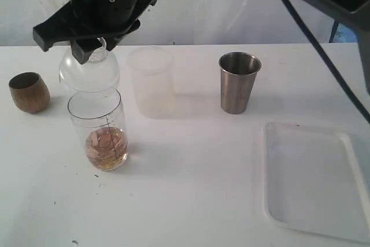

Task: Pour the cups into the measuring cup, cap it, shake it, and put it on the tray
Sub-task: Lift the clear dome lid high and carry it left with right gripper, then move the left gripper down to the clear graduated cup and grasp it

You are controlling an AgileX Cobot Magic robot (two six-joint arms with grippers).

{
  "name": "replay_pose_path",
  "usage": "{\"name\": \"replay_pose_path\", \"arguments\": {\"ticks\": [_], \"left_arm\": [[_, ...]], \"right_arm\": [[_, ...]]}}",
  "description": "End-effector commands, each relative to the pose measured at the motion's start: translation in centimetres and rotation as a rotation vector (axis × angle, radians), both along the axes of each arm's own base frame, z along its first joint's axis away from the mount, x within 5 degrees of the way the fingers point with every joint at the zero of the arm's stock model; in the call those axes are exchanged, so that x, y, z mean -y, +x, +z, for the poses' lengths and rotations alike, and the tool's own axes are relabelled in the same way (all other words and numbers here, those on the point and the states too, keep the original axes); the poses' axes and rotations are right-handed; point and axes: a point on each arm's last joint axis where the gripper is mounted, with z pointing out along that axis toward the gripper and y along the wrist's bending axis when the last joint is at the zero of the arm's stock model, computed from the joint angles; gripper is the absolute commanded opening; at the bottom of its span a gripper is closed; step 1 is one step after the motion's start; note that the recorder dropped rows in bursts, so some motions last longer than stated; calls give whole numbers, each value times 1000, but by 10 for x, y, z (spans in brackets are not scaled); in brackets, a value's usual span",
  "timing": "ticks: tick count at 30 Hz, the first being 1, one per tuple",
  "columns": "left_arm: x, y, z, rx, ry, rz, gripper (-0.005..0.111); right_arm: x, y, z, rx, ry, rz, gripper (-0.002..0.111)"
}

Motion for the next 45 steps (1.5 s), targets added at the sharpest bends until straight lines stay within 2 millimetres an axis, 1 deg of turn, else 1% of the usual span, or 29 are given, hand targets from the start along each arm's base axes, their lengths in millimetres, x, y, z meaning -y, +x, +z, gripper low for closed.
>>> {"name": "replay_pose_path", "arguments": {"ticks": [1, 4, 6, 8, 11, 14, 16, 19, 21, 22, 23, 24, 27, 28, 30, 34, 36, 38, 39, 41, 42, 43, 44, 45], "left_arm": [[1, 0, -1, 9, -15, -7, 0], [1, 0, -1, 9, -15, -7, 0], [1, 0, -1, 9, -15, -7, 0], [1, 0, -1, 9, -15, -7, 0], [1, 0, -1, 9, -15, -7, 0], [1, 0, -1, 9, -15, -7, 0], [1, 0, -1, 9, -15, -7, 0], [0, 0, 2, 35, -22, -5, 0], [1, 0, 4, 67, -86, -3, 0], [1, 1, 7, 100, -86, -2, 0], [0, 1, 11, 142, -107, -1, 0], [0, 0, 16, 208, -164, 1, 0], [-2, -1, 26, 351, -509, 7, 0], [-3, -2, 29, 384, -591, 7, 0], [-4, -2, 32, 427, -637, 0, 0], [-5, -5, 42, 540, -675, -25, 0], [-5, -7, 45, 581, -764, -45, 0], [-3, -7, 54, 556, -722, -58, 0], [-1, -4, 65, 512, -668, -57, 0], [-1, 3, 82, 406, -639, -33, 0], [-1, 12, 90, 308, -605, -4, 0], [-1, 17, 102, 270, -566, 7, 0], [-2, 25, 108, 212, -522, 23, 0], [-4, 38, 118, 122, -489, 47, 0]], "right_arm": [[18, -10, 34, 121, 5, 33, 0], [34, -20, 61, 183, 35, 23, 0], [41, -27, 74, 203, 60, 20, 0], [47, -32, 84, 218, 77, 19, 0], [52, -37, 92, 223, 99, 22, 0], [56, -40, 97, 227, 113, 14, 0], [56, -40, 96, 225, 111, 14, 0], [55, -39, 90, 212, 96, 15, 0], [54, -38, 85, 200, 82, 16, 0], [53, -38, 83, 195, 76, 17, 0], [53, -38, 83, 195, 76, 17, 0], [53, -38, 83, 194, 75, 17, 0], [54, -39, 84, 196, 77, 17, 0], [54, -39, 84, 196, 77, 17, 0], [54, -39, 84, 202, 75, 23, 0], [67, -36, 94, 293, 23, -32, 0], [75, -35, 100, 333, 6, -96, 0], [79, -36, 103, 351, 1, -106, 0], [80, -36, 105, 356, 3, -107, 0], [82, -38, 106, 353, 8, -113, 0], [82, -38, 106, 350, 11, -117, 0], [82, -38, 106, 350, 11, -121, 0], [82, -37, 106, 358, 5, -125, 0], [83, -36, 106, 365, 0, -133, 0]]}}
